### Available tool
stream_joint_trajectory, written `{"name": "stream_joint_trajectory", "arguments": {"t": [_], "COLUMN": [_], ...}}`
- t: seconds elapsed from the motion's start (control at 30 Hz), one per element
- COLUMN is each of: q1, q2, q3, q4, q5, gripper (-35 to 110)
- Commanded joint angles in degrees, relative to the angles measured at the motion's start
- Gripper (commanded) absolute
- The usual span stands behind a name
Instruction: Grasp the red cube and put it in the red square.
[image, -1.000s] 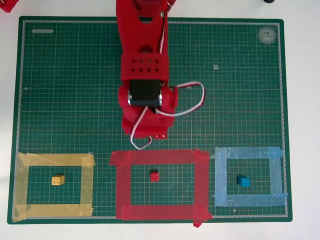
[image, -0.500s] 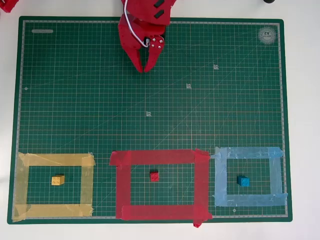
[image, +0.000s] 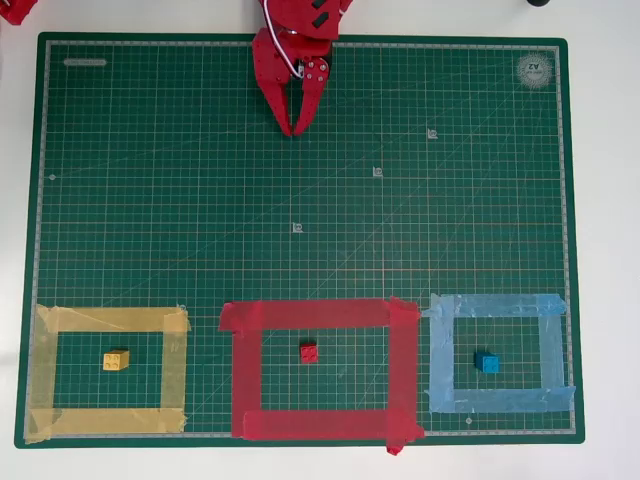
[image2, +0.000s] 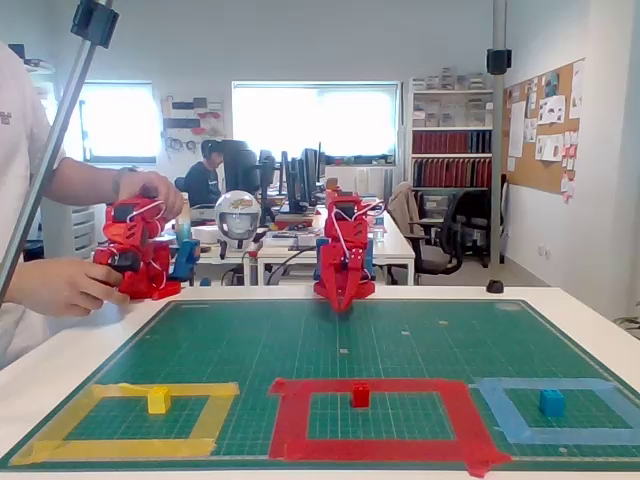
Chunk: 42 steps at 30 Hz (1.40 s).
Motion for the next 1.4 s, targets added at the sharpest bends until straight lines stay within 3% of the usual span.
{"name": "stream_joint_trajectory", "arguments": {"t": [0.0, 0.2, 0.67, 1.37], "q1": [-0.88, -0.62, 0.26, 2.37], "q2": [4.48, 6.94, 17.93, 17.93], "q3": [2.02, 3.16, 3.16, 3.16], "q4": [1.41, 4.13, 25.58, 25.75], "q5": [0.18, 0.18, -0.26, -0.35], "gripper": [0, 0, 0, 0]}}
